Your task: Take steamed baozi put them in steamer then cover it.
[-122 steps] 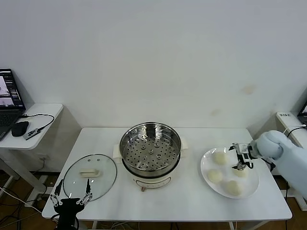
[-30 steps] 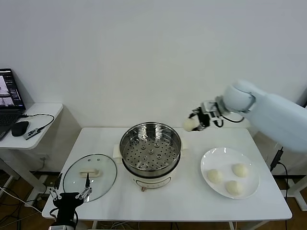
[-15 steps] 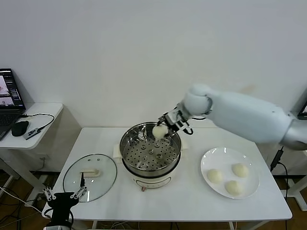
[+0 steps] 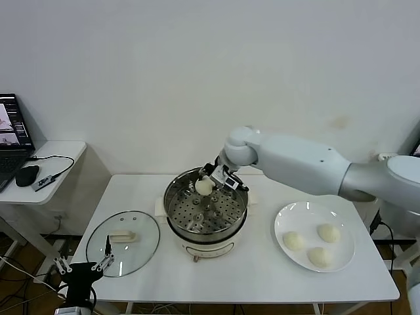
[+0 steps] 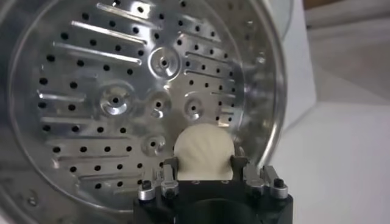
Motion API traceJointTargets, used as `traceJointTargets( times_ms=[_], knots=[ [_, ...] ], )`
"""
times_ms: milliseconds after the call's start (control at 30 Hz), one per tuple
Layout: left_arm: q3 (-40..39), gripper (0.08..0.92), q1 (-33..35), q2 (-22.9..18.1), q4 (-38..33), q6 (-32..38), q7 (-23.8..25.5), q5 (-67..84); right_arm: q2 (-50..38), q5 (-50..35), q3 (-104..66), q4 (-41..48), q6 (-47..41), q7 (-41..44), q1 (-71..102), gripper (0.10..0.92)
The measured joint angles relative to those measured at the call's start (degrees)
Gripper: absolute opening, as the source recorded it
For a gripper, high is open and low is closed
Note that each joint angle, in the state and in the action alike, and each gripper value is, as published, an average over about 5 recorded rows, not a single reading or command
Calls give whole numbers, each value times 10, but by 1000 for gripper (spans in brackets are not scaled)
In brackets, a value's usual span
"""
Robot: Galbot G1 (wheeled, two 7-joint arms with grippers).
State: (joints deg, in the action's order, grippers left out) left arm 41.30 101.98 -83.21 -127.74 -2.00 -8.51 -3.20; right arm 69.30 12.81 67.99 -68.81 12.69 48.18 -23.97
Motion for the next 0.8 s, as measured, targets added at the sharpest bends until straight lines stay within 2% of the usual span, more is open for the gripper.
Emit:
traceJointTargets(
  times_ms=[400, 500, 700, 800],
  knots=[
    [0, 823, -7, 1, 4, -2, 0, 2, 31, 64, 1, 55, 67, -21, 17, 569],
    [0, 823, -7, 1, 3, -2, 0, 2, 35, 73, 1, 62, 77, -25, 19, 622],
    [0, 823, -7, -1, 3, -3, 0, 2, 34, 78, 3, 66, 87, -25, 17, 783],
    [-2, 823, -6, -2, 1, -3, 0, 1, 31, 69, 6, 61, 86, -22, 12, 817]
  ],
)
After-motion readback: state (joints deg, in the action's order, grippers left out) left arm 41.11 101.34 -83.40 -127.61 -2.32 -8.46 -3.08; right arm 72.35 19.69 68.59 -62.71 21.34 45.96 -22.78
